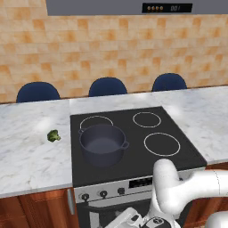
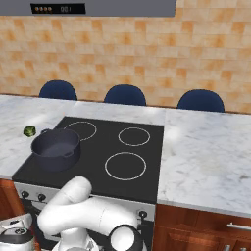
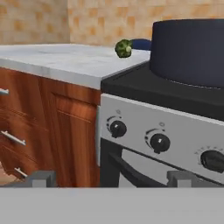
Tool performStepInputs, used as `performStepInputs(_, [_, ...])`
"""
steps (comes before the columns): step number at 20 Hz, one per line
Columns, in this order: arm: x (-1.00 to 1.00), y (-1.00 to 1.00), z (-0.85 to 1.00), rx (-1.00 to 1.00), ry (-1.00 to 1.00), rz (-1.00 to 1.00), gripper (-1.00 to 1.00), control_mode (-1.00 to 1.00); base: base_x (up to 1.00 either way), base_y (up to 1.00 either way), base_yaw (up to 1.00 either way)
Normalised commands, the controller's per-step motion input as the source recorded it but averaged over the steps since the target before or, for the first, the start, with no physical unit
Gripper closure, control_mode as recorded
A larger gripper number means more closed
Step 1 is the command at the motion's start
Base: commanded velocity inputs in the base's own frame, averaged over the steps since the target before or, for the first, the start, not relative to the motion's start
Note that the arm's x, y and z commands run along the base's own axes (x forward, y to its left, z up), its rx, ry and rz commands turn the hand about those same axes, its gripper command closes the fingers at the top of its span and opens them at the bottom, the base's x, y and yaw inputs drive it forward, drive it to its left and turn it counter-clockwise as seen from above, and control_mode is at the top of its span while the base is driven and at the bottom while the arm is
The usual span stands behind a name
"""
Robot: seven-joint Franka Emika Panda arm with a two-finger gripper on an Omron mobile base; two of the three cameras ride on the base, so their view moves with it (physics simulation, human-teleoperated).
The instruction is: Turn on the burner for the pot on the stove. Wait thirty seconds for the pot to heat up. Then add the broccoli to the pot.
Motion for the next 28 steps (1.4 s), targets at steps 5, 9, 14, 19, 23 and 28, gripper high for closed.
performStepInputs(5, [-0.13, -0.03, 0.00, 0.32, -0.16, 0.00, -1.00, -1.00, 0.00, 0.00, 0.00])
performStepInputs(9, [0.00, 0.00, 0.00, 0.00, 0.00, 0.00, -1.00, -1.00, 0.00, 0.00, 0.00])
performStepInputs(14, [0.00, 0.00, 0.00, 0.01, -0.07, -0.13, -1.00, -1.00, 0.00, 0.00, 0.00])
performStepInputs(19, [0.00, 0.00, 0.00, 0.05, -0.10, -0.19, -1.00, -1.00, 0.00, 0.00, 0.00])
performStepInputs(23, [0.00, 0.00, 0.00, 0.01, -0.09, -0.18, -1.00, -1.00, 0.00, 0.00, 0.00])
performStepInputs(28, [0.02, 0.00, 0.00, 0.00, -0.02, -0.08, -1.00, -1.00, 0.00, 0.00, 0.00])
